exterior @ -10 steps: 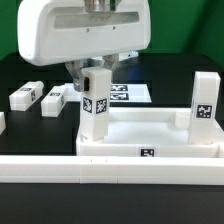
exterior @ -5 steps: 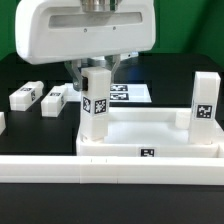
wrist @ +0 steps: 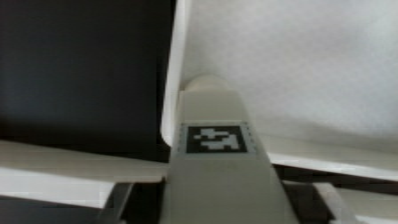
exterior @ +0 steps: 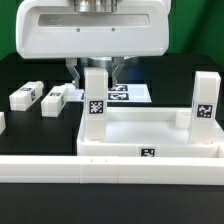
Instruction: Assemble desk
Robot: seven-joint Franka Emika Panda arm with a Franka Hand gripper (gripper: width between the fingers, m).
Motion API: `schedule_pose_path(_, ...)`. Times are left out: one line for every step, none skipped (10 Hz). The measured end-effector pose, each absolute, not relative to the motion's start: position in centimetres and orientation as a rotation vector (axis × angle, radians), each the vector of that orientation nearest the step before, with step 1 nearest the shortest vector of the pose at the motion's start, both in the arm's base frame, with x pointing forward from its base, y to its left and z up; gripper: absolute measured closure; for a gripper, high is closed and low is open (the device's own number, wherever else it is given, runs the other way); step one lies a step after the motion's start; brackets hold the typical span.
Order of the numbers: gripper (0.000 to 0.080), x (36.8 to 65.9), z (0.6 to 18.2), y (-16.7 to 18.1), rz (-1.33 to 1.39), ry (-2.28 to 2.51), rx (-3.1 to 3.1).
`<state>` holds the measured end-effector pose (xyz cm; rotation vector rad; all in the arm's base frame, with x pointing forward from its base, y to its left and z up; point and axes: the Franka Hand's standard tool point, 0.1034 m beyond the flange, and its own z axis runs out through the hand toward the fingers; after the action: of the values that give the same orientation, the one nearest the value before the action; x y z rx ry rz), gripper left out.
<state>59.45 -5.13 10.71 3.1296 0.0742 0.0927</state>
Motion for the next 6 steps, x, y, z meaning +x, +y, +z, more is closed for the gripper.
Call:
schedule_pose_path(0.0509, 59.45, 10.72, -5.09, 0.094, -0.111, 3.131)
schedule_pose_path(0.0509, 59.46, 10.72, -5.07, 0.094, -0.245, 3.126)
schedule_pose_path(0.0509, 59.46, 10.72, -5.05, 0.095, -0.342, 3.119)
schedule_pose_path(0.0509, 59.46, 10.71, -5.02, 0.095, -0.505, 3.101)
schedule_pose_path(0.0509, 59.45, 10.70, -5.00, 0.094, -0.624, 3.083)
schedule_pose_path(0.0509, 59.45, 10.70, -5.01, 0.093, -0.740, 3.064)
